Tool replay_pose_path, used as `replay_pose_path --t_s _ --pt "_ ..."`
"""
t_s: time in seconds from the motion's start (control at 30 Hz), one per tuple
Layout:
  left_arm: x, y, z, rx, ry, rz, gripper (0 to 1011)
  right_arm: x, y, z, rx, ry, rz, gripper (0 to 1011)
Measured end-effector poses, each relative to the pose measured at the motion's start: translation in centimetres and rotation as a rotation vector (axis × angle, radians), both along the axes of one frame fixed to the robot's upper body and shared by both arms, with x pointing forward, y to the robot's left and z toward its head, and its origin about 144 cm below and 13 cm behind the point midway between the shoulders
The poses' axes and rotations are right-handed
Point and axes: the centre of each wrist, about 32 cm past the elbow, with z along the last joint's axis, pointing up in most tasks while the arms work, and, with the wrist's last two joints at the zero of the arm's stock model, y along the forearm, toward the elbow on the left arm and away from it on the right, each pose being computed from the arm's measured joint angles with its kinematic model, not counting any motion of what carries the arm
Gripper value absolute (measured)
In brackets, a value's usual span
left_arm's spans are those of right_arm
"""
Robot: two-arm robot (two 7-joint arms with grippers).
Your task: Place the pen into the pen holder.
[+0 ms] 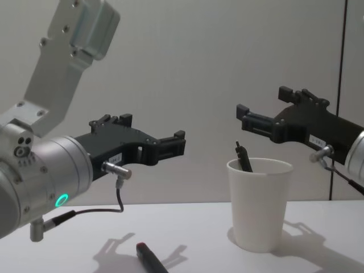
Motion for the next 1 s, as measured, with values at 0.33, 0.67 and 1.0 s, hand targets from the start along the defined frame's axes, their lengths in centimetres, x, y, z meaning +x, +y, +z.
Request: replay_pose_path --t_s 0.33,0.67,1.0 --pt "0.0 0.0 0.0 0.000 0.000 0.000 1001 -0.9 -0.3 0.0 0.014 0.024 -0.024 1001" --pt "0.0 0.0 0.0 0.000 0.000 0.000 1001 -3.4 -1.1 0.0 0.049 0.097 -0.087 1001" --pt "0.0 0.0 0.0 0.000 0.000 0.000 1001 -6.1 -1.8 0.2 0.077 0.177 -0.148 1001"
